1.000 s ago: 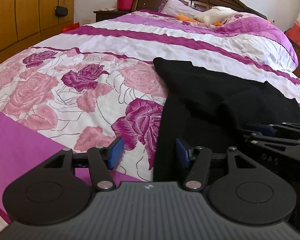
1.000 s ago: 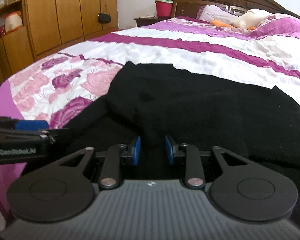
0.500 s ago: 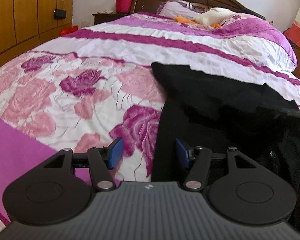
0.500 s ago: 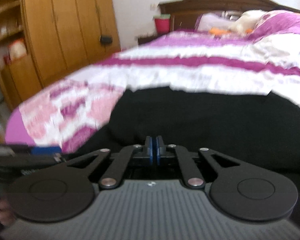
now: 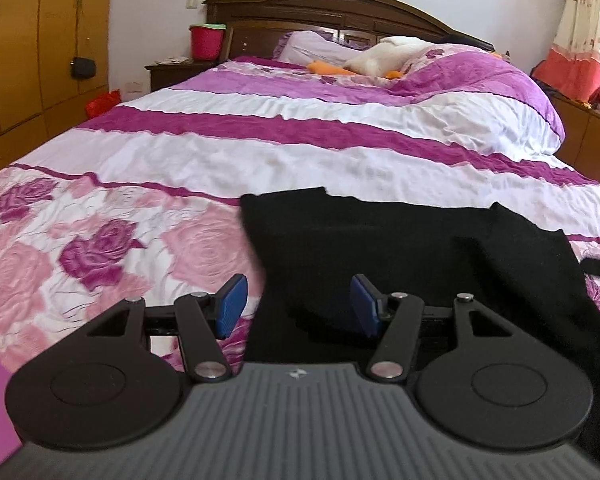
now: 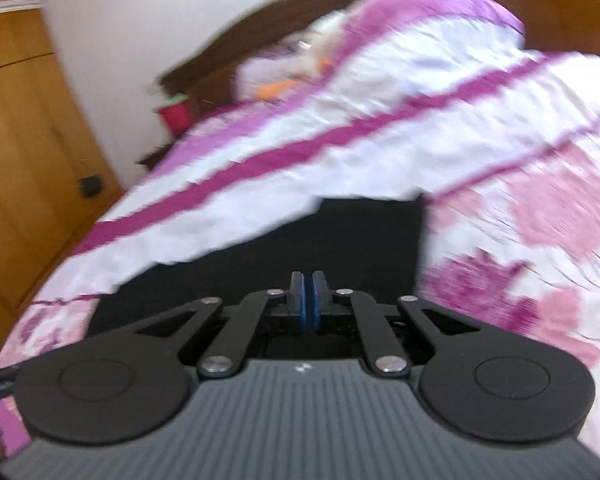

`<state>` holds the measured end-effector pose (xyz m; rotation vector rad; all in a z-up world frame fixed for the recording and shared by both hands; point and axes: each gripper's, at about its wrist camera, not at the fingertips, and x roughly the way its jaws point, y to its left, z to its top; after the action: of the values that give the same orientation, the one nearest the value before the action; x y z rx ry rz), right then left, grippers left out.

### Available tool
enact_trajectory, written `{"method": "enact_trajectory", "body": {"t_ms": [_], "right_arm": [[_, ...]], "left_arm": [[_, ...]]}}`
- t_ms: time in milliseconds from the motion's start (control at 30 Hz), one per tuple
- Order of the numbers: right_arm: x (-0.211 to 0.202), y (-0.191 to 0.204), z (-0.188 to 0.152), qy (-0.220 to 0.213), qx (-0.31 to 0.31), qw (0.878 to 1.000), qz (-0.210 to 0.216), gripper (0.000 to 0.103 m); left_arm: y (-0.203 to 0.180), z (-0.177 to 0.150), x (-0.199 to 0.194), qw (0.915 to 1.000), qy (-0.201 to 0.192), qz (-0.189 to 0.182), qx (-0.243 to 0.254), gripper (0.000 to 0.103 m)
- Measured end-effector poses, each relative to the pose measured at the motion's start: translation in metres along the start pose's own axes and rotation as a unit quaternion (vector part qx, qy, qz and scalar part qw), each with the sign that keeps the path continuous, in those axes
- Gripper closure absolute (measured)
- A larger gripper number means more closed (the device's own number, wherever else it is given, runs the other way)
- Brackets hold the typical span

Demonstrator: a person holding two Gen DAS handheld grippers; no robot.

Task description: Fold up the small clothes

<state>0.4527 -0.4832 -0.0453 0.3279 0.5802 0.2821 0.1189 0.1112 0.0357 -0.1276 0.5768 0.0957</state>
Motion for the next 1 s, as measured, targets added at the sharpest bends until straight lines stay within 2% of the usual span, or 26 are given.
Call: {"method": "enact_trajectory", "body": {"t_ms": [100, 267, 300, 333, 400, 533, 667, 767, 867, 900, 1000], "right_arm": [[-0.006, -0.006, -0.006, 0.004, -0.026, 1.000, -0.010, 0.094], [-0.029, 0.018, -0.020, 0.017, -0.137, 0.990, 0.037, 0.091], [-0.032, 0.023, -0.023, 0.020, -0.155, 0.987, 0.049, 0.084], [-0.035, 0.028, -0.026, 0.023, -0.167, 0.984, 0.064, 0.066], [-0.041, 0.040, -0.032, 0.029, -0.184, 0.977, 0.103, 0.050], [-0.046, 0.065, -0.047, 0.043, -0.228, 0.961, 0.148, 0.050], [-0.044, 0.094, -0.070, 0.053, -0.300, 0.940, 0.154, 0.049], [-0.041, 0.113, -0.092, 0.058, -0.375, 0.913, 0.151, 0.049], [-0.036, 0.127, -0.111, 0.041, -0.455, 0.881, 0.125, 0.049], [-0.034, 0.129, -0.114, 0.034, -0.470, 0.875, 0.113, 0.049], [-0.029, 0.129, -0.109, 0.025, -0.469, 0.877, 0.105, 0.051]], "left_arm": [[-0.007, 0.003, 0.011, 1.0000, 0.002, -0.001, 0.007, 0.040], [-0.012, 0.003, 0.025, 0.9997, 0.011, 0.013, 0.019, 0.040], [-0.010, 0.001, 0.026, 0.9997, 0.014, 0.014, 0.015, 0.040], [-0.009, -0.001, 0.026, 0.9997, 0.017, 0.014, 0.011, 0.040], [-0.006, -0.005, 0.025, 0.9996, 0.023, 0.013, 0.007, 0.040], [-0.003, -0.012, 0.020, 0.9993, 0.027, 0.021, 0.014, 0.040], [0.002, -0.017, 0.013, 0.9994, 0.027, 0.019, 0.006, 0.040], [0.005, -0.019, 0.009, 0.9995, 0.026, 0.019, 0.006, 0.040], [0.008, -0.019, 0.007, 0.9996, 0.023, 0.018, 0.004, 0.040], [0.008, -0.019, 0.006, 0.9996, 0.022, 0.017, 0.003, 0.040], [0.009, -0.016, 0.005, 0.9997, 0.016, 0.016, 0.001, 0.040]]}}
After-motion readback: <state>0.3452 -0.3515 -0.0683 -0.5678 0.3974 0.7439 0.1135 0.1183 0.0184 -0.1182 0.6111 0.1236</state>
